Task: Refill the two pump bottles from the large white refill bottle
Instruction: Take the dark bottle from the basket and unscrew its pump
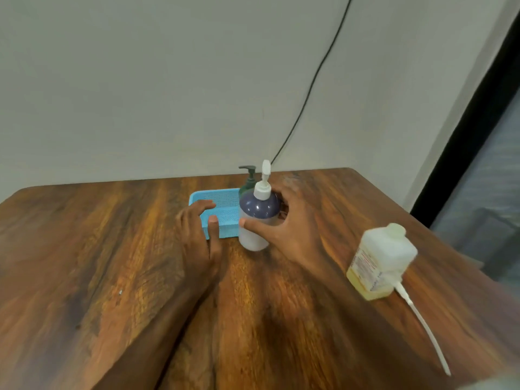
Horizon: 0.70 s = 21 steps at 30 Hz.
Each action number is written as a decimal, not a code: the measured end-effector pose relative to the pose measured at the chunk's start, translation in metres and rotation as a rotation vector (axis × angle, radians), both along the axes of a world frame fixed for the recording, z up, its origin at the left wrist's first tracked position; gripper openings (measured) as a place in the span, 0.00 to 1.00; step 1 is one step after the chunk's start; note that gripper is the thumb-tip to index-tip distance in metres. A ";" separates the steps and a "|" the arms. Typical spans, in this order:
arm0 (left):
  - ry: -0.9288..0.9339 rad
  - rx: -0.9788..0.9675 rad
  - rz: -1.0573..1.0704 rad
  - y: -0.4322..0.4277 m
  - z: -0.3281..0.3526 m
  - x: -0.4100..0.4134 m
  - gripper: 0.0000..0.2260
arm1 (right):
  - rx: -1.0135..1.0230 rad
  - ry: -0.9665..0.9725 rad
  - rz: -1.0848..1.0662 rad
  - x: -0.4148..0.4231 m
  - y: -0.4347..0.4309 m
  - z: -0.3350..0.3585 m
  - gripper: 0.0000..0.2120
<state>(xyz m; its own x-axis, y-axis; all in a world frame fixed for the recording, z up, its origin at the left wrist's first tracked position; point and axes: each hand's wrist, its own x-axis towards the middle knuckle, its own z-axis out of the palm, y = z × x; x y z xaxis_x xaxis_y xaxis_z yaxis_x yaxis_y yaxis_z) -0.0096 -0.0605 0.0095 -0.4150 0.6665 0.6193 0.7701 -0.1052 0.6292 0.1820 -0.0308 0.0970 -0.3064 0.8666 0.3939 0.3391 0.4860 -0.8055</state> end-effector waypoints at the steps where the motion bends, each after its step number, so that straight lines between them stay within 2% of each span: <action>1: -0.036 0.034 -0.066 -0.006 0.005 0.013 0.13 | -0.023 0.008 -0.010 0.013 -0.009 -0.005 0.33; 4: -0.169 0.148 -0.341 -0.022 0.014 0.056 0.09 | -0.107 -0.016 -0.051 0.052 -0.035 -0.023 0.32; 6: -0.135 0.146 -0.492 -0.039 0.017 0.079 0.09 | -0.157 -0.035 -0.077 0.076 -0.048 -0.038 0.33; 9: -0.158 -0.039 -0.756 -0.059 0.019 0.100 0.15 | -0.298 -0.014 -0.129 0.094 -0.066 -0.055 0.32; 11: -0.210 -0.176 -0.908 -0.060 0.010 0.109 0.20 | -0.305 -0.028 -0.153 0.098 -0.077 -0.063 0.34; 14: -0.263 -0.194 -0.921 -0.055 -0.001 0.121 0.24 | -0.192 -0.041 -0.201 0.098 -0.088 -0.070 0.35; 17: -0.302 -0.164 -0.902 -0.052 -0.004 0.129 0.22 | -0.149 -0.039 -0.196 0.099 -0.091 -0.077 0.34; 21: -0.228 -0.180 -0.868 -0.042 -0.005 0.122 0.26 | -0.243 -0.078 -0.051 0.118 -0.087 -0.072 0.34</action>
